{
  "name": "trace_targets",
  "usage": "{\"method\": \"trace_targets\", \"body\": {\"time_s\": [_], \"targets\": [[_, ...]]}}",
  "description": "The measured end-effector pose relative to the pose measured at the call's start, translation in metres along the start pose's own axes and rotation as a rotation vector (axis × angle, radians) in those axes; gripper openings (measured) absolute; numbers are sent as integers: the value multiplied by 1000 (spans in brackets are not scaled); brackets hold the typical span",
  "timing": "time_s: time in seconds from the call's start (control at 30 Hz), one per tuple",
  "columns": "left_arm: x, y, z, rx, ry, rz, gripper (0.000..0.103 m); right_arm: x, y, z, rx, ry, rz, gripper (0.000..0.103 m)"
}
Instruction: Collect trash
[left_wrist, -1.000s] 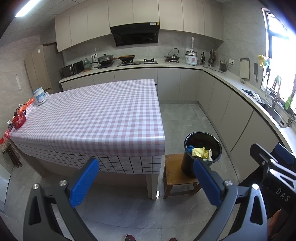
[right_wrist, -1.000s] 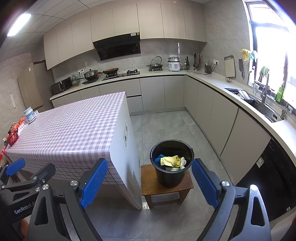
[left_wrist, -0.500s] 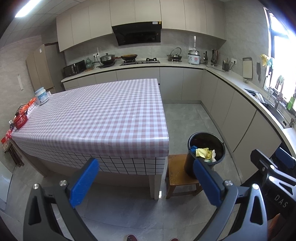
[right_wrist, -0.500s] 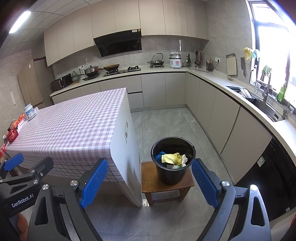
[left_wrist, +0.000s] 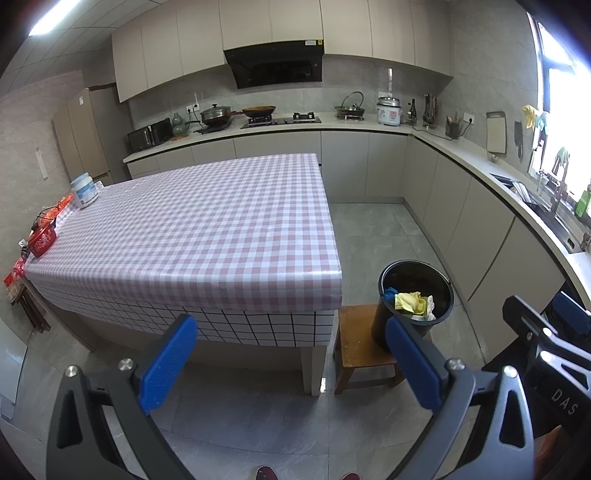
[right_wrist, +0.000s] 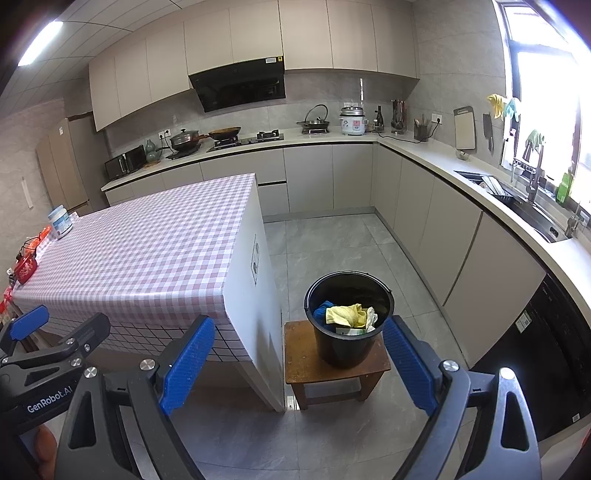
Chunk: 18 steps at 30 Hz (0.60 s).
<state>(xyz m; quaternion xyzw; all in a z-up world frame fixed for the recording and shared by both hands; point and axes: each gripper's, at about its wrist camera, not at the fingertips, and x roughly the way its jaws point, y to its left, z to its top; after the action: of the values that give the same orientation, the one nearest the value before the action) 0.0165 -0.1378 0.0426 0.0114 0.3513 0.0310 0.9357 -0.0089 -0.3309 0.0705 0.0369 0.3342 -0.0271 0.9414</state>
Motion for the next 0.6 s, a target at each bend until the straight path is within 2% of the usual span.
{"method": "trace_targets", "body": {"time_s": [0.6], "targets": [[12, -3, 0, 2, 36, -33, 103, 5, 1, -3, 7, 9, -2, 94]]}}
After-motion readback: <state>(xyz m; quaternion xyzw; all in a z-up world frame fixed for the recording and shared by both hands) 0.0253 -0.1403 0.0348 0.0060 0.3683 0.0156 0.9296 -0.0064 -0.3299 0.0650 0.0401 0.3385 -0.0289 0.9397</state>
